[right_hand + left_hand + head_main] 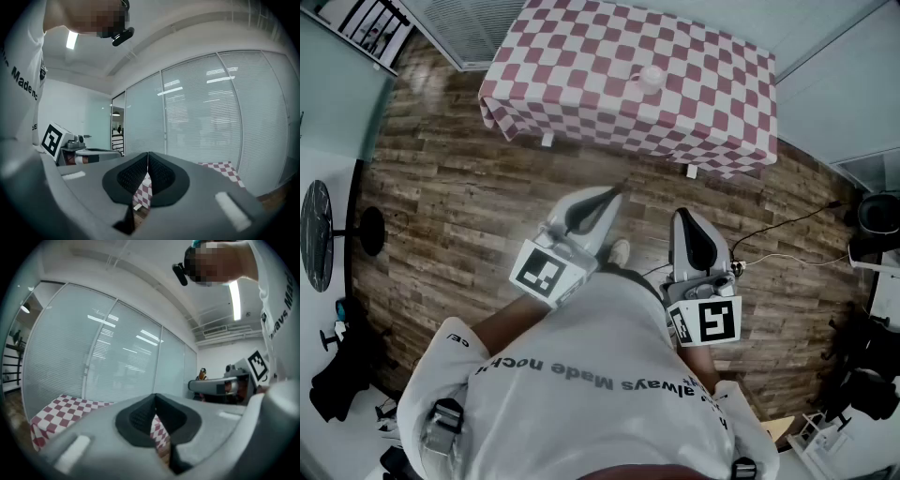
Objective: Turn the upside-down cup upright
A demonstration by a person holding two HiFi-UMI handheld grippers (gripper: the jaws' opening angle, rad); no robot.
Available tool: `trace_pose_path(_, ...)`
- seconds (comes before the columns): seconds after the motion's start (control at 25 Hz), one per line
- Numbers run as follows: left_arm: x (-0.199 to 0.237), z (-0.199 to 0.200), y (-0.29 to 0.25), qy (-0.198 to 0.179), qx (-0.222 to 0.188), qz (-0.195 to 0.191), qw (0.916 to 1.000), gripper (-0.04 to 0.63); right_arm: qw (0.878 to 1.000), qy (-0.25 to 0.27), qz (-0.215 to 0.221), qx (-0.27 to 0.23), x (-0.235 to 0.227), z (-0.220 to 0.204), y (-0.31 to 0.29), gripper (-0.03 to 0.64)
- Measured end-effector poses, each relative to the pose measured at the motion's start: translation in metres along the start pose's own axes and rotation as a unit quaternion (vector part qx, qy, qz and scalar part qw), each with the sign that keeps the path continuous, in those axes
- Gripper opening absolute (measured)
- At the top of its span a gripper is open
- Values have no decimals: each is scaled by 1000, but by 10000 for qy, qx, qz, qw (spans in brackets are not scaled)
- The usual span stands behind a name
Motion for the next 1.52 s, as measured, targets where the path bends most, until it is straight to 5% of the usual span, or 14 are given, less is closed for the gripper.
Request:
trace_pose_path(0.88, -22, -9, -93, -32, 11, 273, 9996, 5, 9998, -20, 176, -60, -102, -2, -2, 3)
trace_pose_path(1.52, 66, -4, -135, 36, -65, 341, 9994, 5, 9996, -9, 275, 35, -122, -3, -102, 3)
Point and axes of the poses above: the fingertips, and each gripper's own axes: y backward along the fingers, x to its left, z out of its top, the point moved 9 cm from there along y, backward along the fingers, and after that the axes turned 5 degrees about -x, right-handed, at the moved point
